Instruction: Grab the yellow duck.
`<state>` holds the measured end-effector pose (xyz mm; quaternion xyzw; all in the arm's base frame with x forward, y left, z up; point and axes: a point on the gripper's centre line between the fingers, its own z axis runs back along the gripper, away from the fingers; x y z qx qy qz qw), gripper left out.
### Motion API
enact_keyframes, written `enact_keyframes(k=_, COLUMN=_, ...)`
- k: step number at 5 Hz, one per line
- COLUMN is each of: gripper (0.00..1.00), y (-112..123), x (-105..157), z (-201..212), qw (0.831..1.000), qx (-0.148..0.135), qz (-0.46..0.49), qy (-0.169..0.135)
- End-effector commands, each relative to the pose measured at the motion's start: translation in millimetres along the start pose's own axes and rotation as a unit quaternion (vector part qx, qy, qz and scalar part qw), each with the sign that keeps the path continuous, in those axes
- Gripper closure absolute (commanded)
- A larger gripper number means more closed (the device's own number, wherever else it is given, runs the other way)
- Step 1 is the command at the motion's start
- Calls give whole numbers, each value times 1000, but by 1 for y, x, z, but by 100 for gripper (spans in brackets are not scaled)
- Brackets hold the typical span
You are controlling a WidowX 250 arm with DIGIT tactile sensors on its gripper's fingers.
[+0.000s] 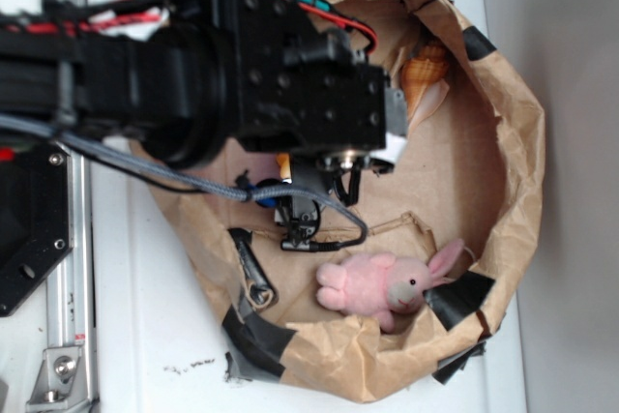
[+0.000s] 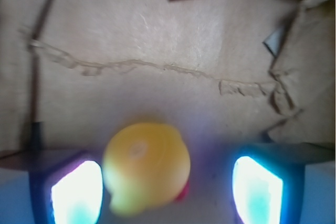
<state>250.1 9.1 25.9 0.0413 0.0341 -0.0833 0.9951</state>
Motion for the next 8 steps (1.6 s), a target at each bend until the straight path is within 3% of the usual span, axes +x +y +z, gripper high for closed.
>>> enact_keyframes(k=1, gripper=100, y=-2, x=-1, z=-4, qw=1000, qx=28, qz=3, qy=-13)
enact_keyframes(k=4, gripper=100, y=13, x=-8, z=9, qw=999, qx=13, qz=29, qy=-18)
enact_keyframes(k=5, gripper=100, y=23, x=-4, z=59, qw=998, qx=-19, qz=52, qy=-23)
enact_keyframes(k=7, gripper=100, y=17, x=-13, z=157, qw=997, qx=9, qz=80, qy=19)
enact_keyframes(k=8, gripper=100, y=10, x=-33, z=159, qw=997, qx=13, qz=76, qy=-16)
